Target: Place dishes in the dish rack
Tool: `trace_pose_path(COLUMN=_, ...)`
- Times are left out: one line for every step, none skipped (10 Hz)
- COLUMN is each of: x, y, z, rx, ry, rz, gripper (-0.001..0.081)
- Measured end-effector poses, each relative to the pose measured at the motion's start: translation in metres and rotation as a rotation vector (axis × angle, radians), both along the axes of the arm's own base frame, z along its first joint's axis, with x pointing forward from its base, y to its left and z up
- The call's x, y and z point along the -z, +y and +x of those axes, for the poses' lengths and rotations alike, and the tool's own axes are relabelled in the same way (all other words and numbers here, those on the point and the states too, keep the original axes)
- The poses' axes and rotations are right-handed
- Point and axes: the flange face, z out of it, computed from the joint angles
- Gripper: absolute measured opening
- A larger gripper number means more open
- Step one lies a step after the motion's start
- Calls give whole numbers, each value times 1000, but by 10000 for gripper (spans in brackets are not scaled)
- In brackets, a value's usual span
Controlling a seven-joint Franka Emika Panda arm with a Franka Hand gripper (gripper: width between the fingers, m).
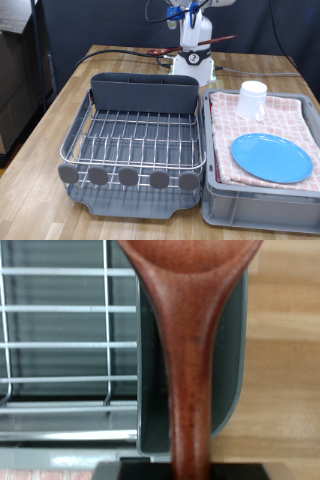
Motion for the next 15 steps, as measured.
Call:
trace_pose_path(x=4, y=-7, z=-1, rx=-9, ry=-12, rz=50, gripper=83)
trace_pose_path(x=5, y=-12, z=0, rx=-25, ry=-38, rz=61, gripper=83)
trace_pose_path(x=5, y=-11, z=1, rx=-37, ry=-56, rz=60, gripper=83)
trace_pose_path(x=4, y=-11, z=2, rx=-35, ry=-49, rz=60, gripper=83)
trace_pose_path(x=4, y=-13, z=2, rx=-25, ry=-39, rz=73, gripper=82)
trace_pose_path(x=6, y=-17, z=2, rx=-15, ry=-32, rz=104, gripper=82)
trace_pose_path(x=10, y=-22, z=2, rx=-9, ry=-27, rz=148, gripper=82)
trace_pose_path(x=14, y=-28, z=1, rx=-5, ry=-24, rz=197, gripper=82)
trace_pose_path(x=20, y=-35, z=0, rx=2, ry=-25, rz=248, gripper=82)
trace_pose_path(x=25, y=-42, z=0, rx=13, ry=-32, rz=292, gripper=82)
trace_pose_path(x=31, y=-50, z=-1, rx=23, ry=-35, rz=319, gripper=82)
trace_pose_path(x=37, y=-58, z=-2, rx=31, ry=-38, rz=337, gripper=82)
trace_pose_path(x=43, y=-66, z=-4, rx=44, ry=-41, rz=358, gripper=82)
trace_pose_path(x=49, y=-75, z=-6, rx=61, ry=-43, rz=380, gripper=82)
trace_pose_path(x=55, y=-84, z=-9, rx=74, ry=-45, rz=397, gripper=82)
